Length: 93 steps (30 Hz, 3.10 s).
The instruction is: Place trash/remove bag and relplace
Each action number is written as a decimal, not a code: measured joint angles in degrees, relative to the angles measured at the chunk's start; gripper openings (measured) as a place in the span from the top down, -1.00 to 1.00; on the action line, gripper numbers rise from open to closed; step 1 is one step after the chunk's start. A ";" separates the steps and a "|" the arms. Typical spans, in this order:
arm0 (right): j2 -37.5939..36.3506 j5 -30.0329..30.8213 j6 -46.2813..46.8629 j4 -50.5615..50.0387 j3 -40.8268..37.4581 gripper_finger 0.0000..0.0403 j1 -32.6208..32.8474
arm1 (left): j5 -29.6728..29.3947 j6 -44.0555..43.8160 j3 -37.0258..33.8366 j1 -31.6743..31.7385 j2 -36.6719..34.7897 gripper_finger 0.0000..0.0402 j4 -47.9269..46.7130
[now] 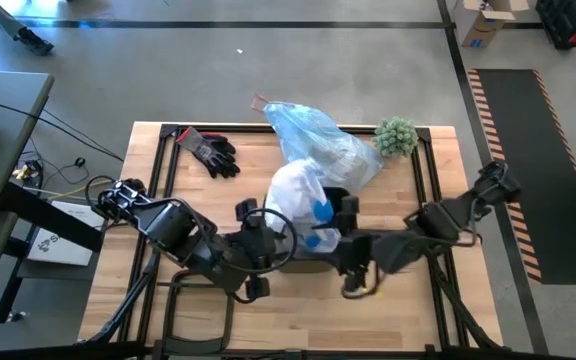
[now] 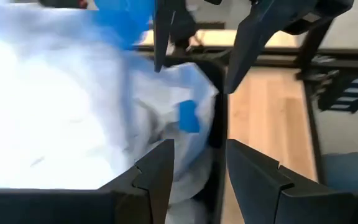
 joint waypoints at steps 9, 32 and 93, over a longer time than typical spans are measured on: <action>0.34 -0.80 0.62 -7.44 0.44 -0.22 -6.00 | -2.10 -1.36 -0.07 0.07 0.17 0.35 -2.04; 0.19 2.80 32.46 -41.71 19.01 -0.22 3.97 | -10.36 24.55 -0.11 6.77 6.95 0.35 6.06; 5.41 -8.03 11.12 -27.43 34.02 1.00 -0.86 | -18.37 89.61 -0.07 6.23 6.22 0.29 32.13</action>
